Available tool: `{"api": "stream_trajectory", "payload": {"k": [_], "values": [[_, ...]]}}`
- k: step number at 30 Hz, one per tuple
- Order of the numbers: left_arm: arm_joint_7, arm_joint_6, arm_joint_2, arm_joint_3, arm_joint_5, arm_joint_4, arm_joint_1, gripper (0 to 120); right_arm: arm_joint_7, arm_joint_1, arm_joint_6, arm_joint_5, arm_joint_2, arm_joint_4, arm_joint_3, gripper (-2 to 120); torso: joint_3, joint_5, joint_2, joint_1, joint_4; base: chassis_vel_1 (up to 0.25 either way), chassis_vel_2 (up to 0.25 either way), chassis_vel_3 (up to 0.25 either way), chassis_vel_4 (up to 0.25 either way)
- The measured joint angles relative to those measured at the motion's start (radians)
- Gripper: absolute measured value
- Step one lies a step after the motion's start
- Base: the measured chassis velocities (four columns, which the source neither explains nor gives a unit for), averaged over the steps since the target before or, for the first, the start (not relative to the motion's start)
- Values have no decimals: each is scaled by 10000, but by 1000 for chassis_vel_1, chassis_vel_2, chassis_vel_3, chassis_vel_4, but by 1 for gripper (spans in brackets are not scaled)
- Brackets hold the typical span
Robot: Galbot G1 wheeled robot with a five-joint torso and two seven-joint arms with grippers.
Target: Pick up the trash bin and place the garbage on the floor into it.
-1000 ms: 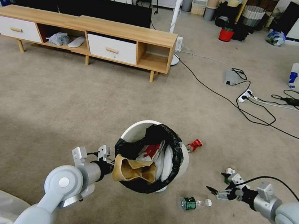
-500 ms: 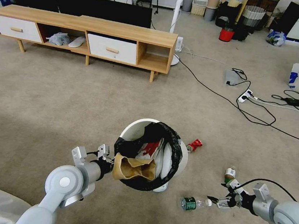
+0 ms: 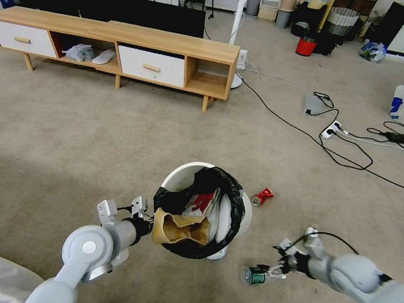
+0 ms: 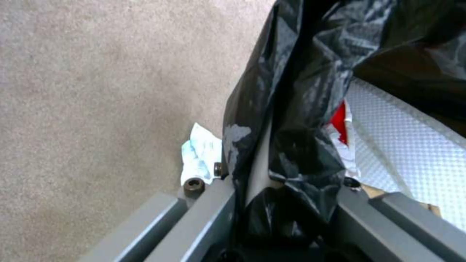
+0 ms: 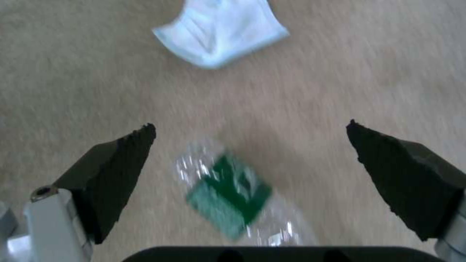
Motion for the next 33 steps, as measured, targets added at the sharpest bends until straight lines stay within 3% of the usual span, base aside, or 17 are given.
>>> {"api": "stream_trajectory", "payload": {"k": [9,21,33], "values": [[56,6,-199,-83,115,59,-37,0,-915,1435,-421,30,384,-481,-1565,100,0,1,0,0,-4,0,0,0,0],[169,13,-277,-137,300,63,14,0,-1454,1504,-621,185,-5,-459,-1824,100,0,0,0,0,-5,0,0,0,0],[206,16,-335,-192,432,61,65,0,-2053,2161,-663,-248,149,-621,-2690,100,-2,-1,0,0,-1,0,0,0,0]]}}
